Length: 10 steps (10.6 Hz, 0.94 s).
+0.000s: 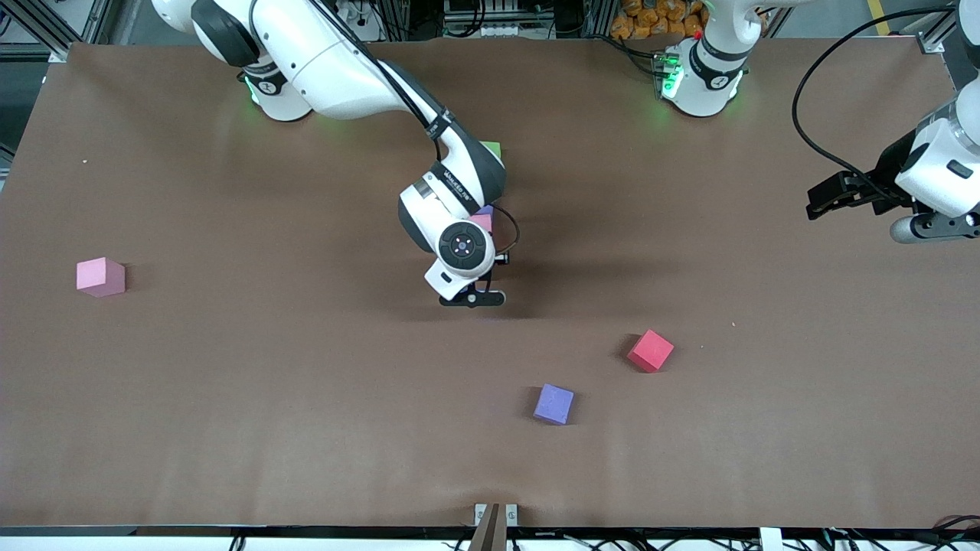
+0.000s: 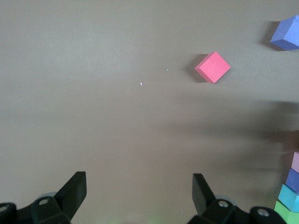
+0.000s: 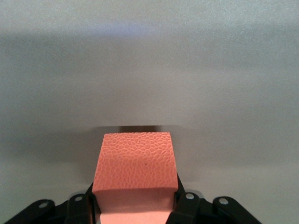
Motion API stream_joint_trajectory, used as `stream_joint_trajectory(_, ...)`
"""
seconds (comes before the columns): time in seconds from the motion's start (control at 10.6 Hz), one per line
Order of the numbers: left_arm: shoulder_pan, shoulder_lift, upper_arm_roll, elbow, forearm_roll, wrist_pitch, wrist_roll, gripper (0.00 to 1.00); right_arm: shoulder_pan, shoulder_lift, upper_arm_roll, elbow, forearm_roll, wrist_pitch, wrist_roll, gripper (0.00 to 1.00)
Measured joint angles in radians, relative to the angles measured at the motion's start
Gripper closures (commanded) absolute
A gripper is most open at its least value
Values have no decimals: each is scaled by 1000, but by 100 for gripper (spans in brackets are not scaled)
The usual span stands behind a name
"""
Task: Arrange blocks into number 1
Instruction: 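Lower the orange cube beside the lavender cube and open the right gripper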
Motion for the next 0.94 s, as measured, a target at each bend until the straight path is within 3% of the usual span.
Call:
stream_joint_trajectory(0.56,0,1,0,0,0,0,0,0,0,15,0,1,0,0,0,100)
stream_joint_trajectory(0.66,0,1,0,0,0,0,0,0,0,16,-1,1,0,0,0,73)
stream_joint_trajectory(0.75,0,1,0,0,0,1,0,0,-1,16,-2,2,0,1,0,1)
stream_joint_trajectory(0.94,0,1,0,0,0,2,0,0,-7,16,-3,5,0,1,0,0)
